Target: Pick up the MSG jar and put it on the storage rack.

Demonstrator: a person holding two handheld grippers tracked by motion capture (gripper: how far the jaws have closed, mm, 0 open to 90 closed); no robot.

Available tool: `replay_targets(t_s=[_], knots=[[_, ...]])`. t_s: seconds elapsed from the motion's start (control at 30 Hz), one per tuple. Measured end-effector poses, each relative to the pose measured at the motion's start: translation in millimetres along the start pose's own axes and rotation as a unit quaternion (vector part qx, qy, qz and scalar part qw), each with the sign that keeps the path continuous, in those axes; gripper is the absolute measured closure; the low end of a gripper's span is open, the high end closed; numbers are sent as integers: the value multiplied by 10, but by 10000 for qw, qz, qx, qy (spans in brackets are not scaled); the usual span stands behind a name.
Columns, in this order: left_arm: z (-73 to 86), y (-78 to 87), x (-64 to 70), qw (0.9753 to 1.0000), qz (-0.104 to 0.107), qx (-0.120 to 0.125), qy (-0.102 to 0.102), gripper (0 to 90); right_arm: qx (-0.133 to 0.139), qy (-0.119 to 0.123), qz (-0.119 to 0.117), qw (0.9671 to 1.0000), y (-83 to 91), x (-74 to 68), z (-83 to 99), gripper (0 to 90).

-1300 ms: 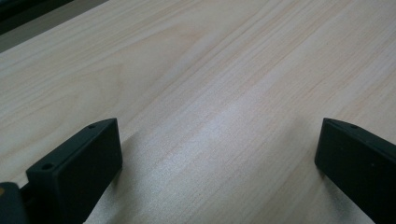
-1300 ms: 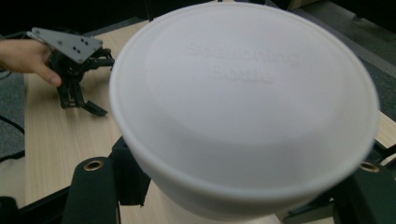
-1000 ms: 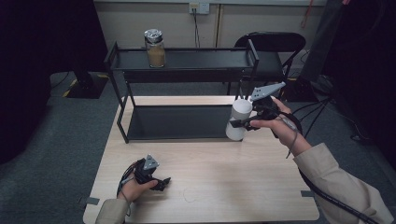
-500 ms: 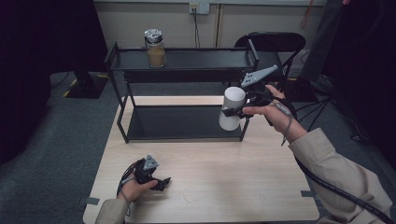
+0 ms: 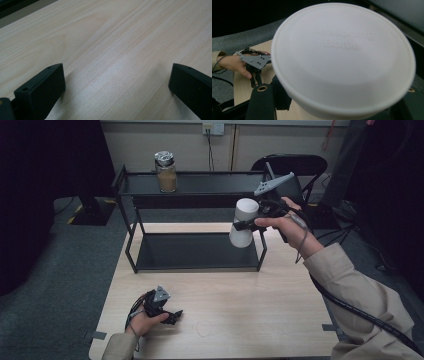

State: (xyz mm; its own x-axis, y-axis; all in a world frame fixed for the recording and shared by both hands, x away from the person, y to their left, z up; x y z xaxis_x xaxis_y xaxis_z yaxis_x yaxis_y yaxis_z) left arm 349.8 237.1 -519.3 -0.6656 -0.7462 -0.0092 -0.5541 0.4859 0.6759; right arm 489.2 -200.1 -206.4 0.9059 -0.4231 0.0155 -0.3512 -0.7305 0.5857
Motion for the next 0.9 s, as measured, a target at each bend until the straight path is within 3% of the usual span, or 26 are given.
replay_targets(t_s=[0.9], knots=[[0,0,-1,10000,0,-1,-2,0,16,-104,415,9991,134,194,-650,342]])
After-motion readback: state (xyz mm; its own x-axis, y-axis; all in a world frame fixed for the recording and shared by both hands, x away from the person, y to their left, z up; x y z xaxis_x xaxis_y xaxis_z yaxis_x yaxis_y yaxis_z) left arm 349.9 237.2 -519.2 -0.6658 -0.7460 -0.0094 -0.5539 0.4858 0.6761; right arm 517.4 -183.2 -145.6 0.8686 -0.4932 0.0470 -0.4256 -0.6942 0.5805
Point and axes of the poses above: each handheld gripper's, and its own axes: y roughly backward along the jaws, z roughly out of its underside, x roughly to its right, the point moved 8 cm from there along -y, roughly forward along the jaws, and after that the axes turned 1 degree about z, right-handed, at the moved point
